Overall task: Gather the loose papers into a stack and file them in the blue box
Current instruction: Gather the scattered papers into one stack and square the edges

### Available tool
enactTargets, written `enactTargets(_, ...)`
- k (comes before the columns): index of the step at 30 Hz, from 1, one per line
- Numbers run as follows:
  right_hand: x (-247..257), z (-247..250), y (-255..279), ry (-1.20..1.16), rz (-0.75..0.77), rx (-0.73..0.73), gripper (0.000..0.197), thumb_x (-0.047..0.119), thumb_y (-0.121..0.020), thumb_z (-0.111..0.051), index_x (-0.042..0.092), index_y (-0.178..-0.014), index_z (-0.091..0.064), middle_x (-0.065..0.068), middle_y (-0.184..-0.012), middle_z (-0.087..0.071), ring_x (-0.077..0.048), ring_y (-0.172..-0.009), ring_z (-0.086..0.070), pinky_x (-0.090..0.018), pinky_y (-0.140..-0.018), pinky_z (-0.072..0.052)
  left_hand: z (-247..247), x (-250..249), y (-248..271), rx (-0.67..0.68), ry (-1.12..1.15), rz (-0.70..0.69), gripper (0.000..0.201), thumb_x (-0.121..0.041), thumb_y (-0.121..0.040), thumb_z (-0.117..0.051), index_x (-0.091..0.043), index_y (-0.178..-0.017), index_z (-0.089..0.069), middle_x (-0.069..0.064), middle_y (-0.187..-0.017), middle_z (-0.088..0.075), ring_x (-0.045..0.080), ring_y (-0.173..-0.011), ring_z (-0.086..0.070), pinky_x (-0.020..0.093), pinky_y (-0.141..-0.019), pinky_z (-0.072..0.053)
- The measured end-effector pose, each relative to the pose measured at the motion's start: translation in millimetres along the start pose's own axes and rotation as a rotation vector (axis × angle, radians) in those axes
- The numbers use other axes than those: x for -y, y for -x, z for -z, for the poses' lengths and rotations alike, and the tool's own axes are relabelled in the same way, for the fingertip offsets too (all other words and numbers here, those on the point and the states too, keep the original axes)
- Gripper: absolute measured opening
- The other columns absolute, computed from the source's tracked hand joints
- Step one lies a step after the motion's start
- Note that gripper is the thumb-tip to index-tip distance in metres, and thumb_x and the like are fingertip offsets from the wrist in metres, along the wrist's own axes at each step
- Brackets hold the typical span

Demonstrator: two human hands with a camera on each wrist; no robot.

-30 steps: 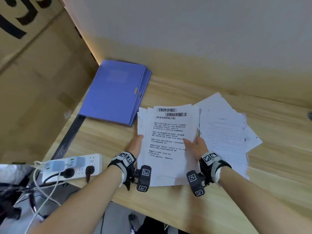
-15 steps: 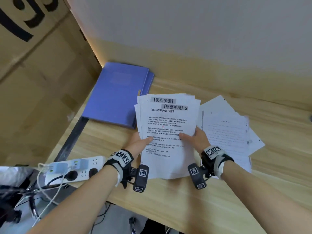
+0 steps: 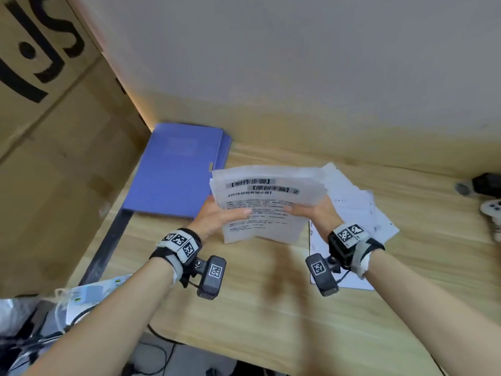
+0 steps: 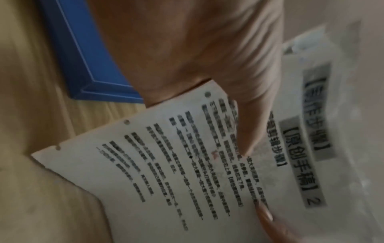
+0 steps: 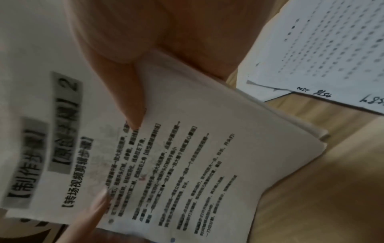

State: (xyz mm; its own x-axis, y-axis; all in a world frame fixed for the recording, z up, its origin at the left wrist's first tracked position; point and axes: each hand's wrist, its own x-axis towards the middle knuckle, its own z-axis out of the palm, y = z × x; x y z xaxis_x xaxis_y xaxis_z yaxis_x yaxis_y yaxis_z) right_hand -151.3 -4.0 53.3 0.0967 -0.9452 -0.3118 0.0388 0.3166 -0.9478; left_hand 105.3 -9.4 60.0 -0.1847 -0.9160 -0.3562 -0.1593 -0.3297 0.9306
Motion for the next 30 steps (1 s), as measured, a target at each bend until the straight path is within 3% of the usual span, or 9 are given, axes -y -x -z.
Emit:
enactTargets(2, 1, -4, 4, 0.010, 0.022, 0.008, 0.049, 0.005, -0.068, -0.082, 0.011, -0.115, -0.068, -0.008, -0.111, -0.074, -0.025, -0.106, -0.069, -0.046, -0.096, -0.052, -6, 1, 0, -0.030, -0.026, -0.009, 0.059, -0.028, -0.067, -0.089, -0.018, -0.120, -0.065, -0.004, -0.113, -0.073, 0.008, -0.107, -0.068, 0.029, -0.094, -0.051)
enactTargets(6, 9, -4, 8, -0.032, 0.063, -0.007, 0.049, 0.002, -0.070, -0.081, 0.009, -0.117, -0.067, -0.011, -0.113, -0.073, -0.027, -0.107, -0.069, -0.048, -0.095, -0.053, -4, -6, 1, -0.078, 0.023, -0.078, 0.036, -0.006, -0.075, -0.082, -0.018, -0.107, -0.069, -0.002, -0.103, -0.075, 0.004, -0.095, -0.071, 0.018, -0.081, -0.055)
enactTargets(9, 2, -2, 15, -0.016, 0.081, -0.005, 0.045, 0.000, -0.072, -0.080, 0.011, -0.115, -0.069, -0.010, -0.112, -0.073, -0.026, -0.107, -0.069, -0.044, -0.094, -0.054, 1, 1, 6, -0.074, 0.035, -0.095, 0.038, -0.004, -0.075, -0.082, -0.015, -0.109, -0.070, 0.002, -0.106, -0.075, 0.009, -0.098, -0.072, 0.024, -0.088, -0.057)
enactTargets(12, -8, -3, 22, -0.022, 0.065, -0.072, 0.038, 0.005, -0.068, -0.084, 0.019, -0.102, -0.076, -0.009, -0.107, -0.075, -0.026, -0.103, -0.070, -0.047, -0.093, -0.055, -2, 7, 7, -0.092, 0.059, -0.067, 0.040, -0.002, -0.074, -0.082, -0.004, -0.112, -0.069, 0.008, -0.106, -0.075, 0.014, -0.098, -0.072, 0.032, -0.089, -0.058)
enactTargets(15, -12, -3, 24, -0.039, 0.077, -0.134, 0.040, 0.010, -0.063, -0.083, 0.013, -0.102, -0.075, -0.010, -0.104, -0.076, -0.026, -0.099, -0.071, -0.040, -0.082, -0.056, -5, 6, 6, -0.059, 0.046, -0.088, 0.037, -0.002, -0.072, -0.083, -0.008, -0.107, -0.071, 0.006, -0.103, -0.076, 0.015, -0.098, -0.073, 0.028, -0.088, -0.057)
enactTargets(18, -20, -6, 26, -0.012, 0.083, -0.130, 0.048, 0.008, -0.064, -0.083, 0.007, -0.110, -0.071, -0.014, -0.107, -0.074, -0.028, -0.102, -0.069, -0.039, -0.083, -0.056, -8, 14, 7, -0.021, 0.041, -0.037, 0.046, -0.003, -0.070, -0.085, -0.004, -0.113, -0.067, 0.008, -0.107, -0.075, 0.019, -0.101, -0.072, 0.037, -0.093, -0.056)
enactTargets(21, -28, -10, 31, 0.005, 0.064, -0.141, 0.047, 0.007, -0.064, -0.083, 0.008, -0.110, -0.070, -0.013, -0.108, -0.074, -0.029, -0.103, -0.069, -0.045, -0.089, -0.055, -13, 22, 11, -0.006, 0.045, 0.004, 0.058, -0.011, -0.067, -0.088, -0.004, -0.119, -0.063, 0.008, -0.112, -0.073, 0.020, -0.104, -0.070, 0.044, -0.098, -0.053)
enactTargets(25, -30, -9, 35, -0.071, 0.029, -0.159, 0.047, 0.009, -0.064, -0.085, 0.012, -0.109, -0.071, -0.011, -0.110, -0.074, -0.029, -0.105, -0.069, -0.049, -0.092, -0.054, -12, 24, 14, -0.010, -0.015, 0.009, 0.083, -0.041, -0.056, -0.093, -0.013, -0.126, -0.059, 0.001, -0.118, -0.071, 0.015, -0.112, -0.067, 0.043, -0.100, -0.051)
enactTargets(30, -49, -11, 32, -0.045, -0.074, -0.177, 0.047, 0.013, -0.061, -0.089, 0.010, -0.105, -0.072, -0.012, -0.107, -0.075, -0.030, -0.103, -0.070, -0.053, -0.094, -0.053, -15, 34, 19, 0.040, -0.052, 0.059, 0.046, -0.025, -0.076, -0.082, -0.015, -0.119, -0.067, -0.003, -0.113, -0.073, 0.010, -0.106, -0.069, 0.041, -0.099, -0.053)
